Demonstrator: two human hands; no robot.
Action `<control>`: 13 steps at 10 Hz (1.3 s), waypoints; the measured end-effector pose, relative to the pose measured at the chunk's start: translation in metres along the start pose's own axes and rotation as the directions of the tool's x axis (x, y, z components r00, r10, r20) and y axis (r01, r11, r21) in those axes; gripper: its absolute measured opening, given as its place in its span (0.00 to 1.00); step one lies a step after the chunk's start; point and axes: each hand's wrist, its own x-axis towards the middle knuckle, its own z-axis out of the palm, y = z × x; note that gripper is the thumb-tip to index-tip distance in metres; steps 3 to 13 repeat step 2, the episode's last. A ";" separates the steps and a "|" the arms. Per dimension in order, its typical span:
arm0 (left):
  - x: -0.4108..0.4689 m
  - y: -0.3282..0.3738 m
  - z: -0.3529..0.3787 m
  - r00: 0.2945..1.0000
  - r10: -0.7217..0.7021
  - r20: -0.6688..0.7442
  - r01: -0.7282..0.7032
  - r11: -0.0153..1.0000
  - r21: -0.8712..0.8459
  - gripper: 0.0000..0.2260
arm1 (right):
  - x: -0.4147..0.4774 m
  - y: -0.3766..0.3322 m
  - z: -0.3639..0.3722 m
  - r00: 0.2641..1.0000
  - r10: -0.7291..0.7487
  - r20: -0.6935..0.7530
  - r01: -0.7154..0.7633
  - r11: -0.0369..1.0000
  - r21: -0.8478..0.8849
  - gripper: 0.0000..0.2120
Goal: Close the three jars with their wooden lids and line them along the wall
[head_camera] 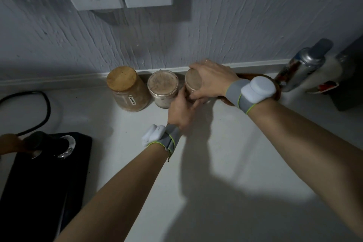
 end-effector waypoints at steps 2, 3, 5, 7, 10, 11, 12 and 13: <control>-0.033 0.008 -0.035 0.952 -0.148 0.269 0.063 0.951 0.303 0.20 | -0.042 -0.012 -0.013 0.964 -0.003 -0.264 0.013 0.999 0.037 0.13; -0.033 0.008 -0.035 0.952 -0.148 0.269 0.063 0.951 0.303 0.20 | -0.042 -0.012 -0.013 0.964 -0.003 -0.264 0.013 0.999 0.037 0.13; -0.033 0.008 -0.035 0.952 -0.148 0.269 0.063 0.951 0.303 0.20 | -0.042 -0.012 -0.013 0.964 -0.003 -0.264 0.013 0.999 0.037 0.13; -0.033 0.008 -0.035 0.952 -0.148 0.269 0.063 0.951 0.303 0.20 | -0.042 -0.012 -0.013 0.964 -0.003 -0.264 0.013 0.999 0.037 0.13; -0.033 0.008 -0.035 0.952 -0.148 0.269 0.063 0.951 0.303 0.20 | -0.042 -0.012 -0.013 0.964 -0.003 -0.264 0.013 0.999 0.037 0.13; -0.033 0.008 -0.035 0.952 -0.148 0.269 0.063 0.951 0.303 0.20 | -0.042 -0.012 -0.013 0.964 -0.003 -0.264 0.013 0.999 0.037 0.13; -0.033 0.008 -0.035 0.952 -0.148 0.269 0.063 0.951 0.303 0.20 | -0.042 -0.012 -0.013 0.964 -0.003 -0.264 0.013 0.999 0.037 0.13; -0.033 0.008 -0.035 0.952 -0.148 0.269 0.063 0.951 0.303 0.20 | -0.042 -0.012 -0.013 0.964 -0.003 -0.264 0.013 0.999 0.037 0.13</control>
